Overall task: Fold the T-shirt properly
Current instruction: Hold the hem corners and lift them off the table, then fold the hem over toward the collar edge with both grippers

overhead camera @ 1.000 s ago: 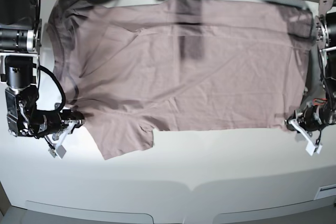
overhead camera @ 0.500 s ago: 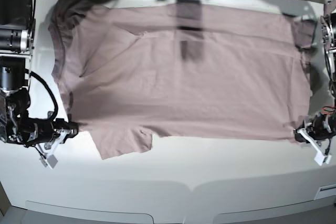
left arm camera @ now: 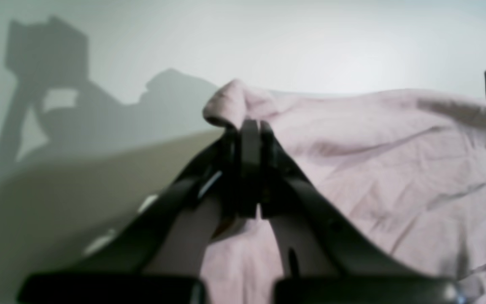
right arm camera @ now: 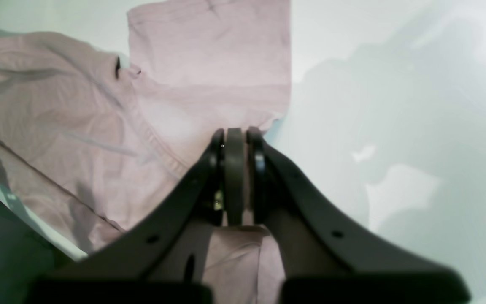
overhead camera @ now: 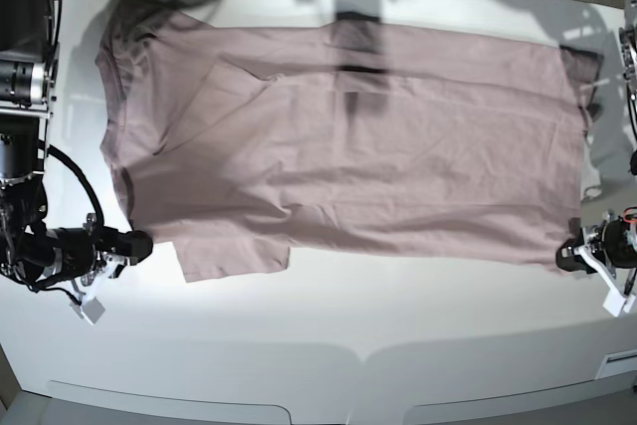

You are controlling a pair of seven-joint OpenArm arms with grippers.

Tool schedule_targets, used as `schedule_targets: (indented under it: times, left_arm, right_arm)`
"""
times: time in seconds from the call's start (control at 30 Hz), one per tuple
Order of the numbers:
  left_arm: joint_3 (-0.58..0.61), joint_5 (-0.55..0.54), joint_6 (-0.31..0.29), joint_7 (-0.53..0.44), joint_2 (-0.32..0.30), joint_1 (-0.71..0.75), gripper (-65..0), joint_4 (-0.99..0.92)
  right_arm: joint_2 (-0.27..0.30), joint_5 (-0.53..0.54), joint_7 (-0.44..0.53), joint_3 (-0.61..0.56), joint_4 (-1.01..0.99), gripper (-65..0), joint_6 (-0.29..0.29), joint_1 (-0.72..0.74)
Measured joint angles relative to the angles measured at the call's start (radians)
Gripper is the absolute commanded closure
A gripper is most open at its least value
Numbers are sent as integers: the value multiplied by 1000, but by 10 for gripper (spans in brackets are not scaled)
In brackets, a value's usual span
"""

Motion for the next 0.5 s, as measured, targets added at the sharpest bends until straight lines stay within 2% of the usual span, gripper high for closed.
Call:
schedule_targets:
  times: [0.07,0.17,0.27,0.43,0.5]
  left_arm:
    - [0,-3,0,-1,-11,11,0,53]
    - [0,1,72,-28,-28,58,0,154]
    - [0,85,148,-57,-31,133,0,267]
    - [2,186,266,-101,-25,256,0,441]
    - [2,212,290,-101,-26,283,0,497]
  right_arm:
    - [3,-8,16,0,27,0,0,0]
    - [5,-26,82,0,79,0,0,-11]
    - [-1,-117,141,-2,148,0,0,-32]
    - [-3,-203,231,-2,281,0,0,-129]
    - [-6,-253,256,-2,330,0,0,-169]
